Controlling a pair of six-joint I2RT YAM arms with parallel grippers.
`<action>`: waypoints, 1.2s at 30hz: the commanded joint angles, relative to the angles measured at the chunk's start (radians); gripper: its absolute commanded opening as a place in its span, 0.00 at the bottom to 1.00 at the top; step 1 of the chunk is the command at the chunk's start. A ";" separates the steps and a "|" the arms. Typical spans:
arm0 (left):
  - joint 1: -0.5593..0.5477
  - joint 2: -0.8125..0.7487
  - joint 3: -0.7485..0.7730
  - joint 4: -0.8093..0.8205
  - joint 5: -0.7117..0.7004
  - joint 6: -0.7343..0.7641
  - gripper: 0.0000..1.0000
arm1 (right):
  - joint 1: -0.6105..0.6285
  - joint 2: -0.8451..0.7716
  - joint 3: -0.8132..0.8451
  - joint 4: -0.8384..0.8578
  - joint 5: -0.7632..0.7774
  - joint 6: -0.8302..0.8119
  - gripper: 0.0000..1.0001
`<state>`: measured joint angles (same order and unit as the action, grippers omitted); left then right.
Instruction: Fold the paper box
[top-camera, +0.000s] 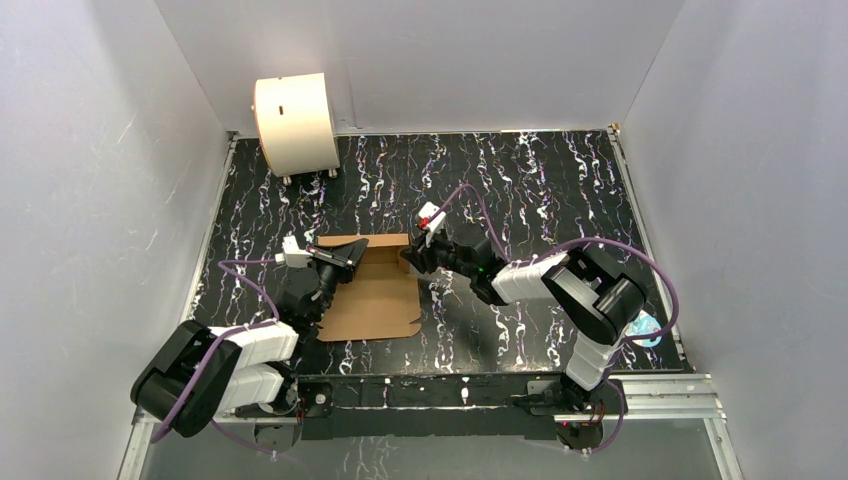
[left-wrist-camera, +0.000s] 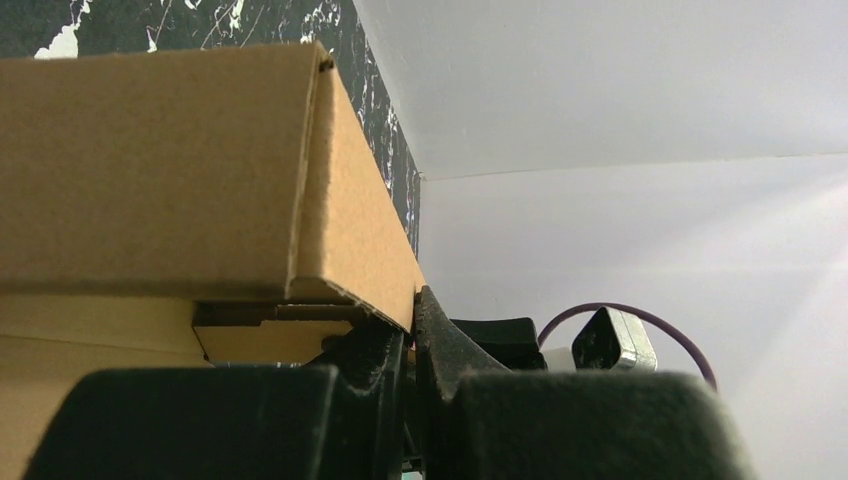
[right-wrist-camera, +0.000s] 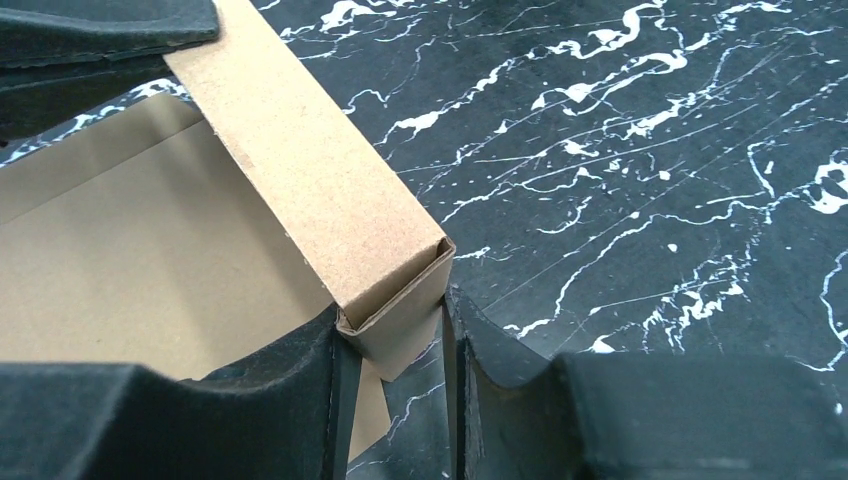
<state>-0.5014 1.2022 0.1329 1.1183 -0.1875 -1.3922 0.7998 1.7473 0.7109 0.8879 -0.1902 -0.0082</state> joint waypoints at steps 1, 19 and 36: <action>-0.027 -0.001 -0.001 -0.068 0.020 0.034 0.00 | 0.008 0.005 0.040 0.085 0.149 -0.051 0.39; -0.075 -0.054 -0.005 -0.071 0.014 0.020 0.00 | 0.050 0.009 0.102 -0.061 0.466 -0.113 0.18; -0.103 -0.166 -0.029 -0.151 0.010 0.024 0.13 | 0.053 0.006 0.150 -0.133 0.559 -0.112 0.06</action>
<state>-0.5766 1.1473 0.1261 1.0634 -0.2436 -1.4410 0.9031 1.7664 0.8181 0.7570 0.2672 -0.0582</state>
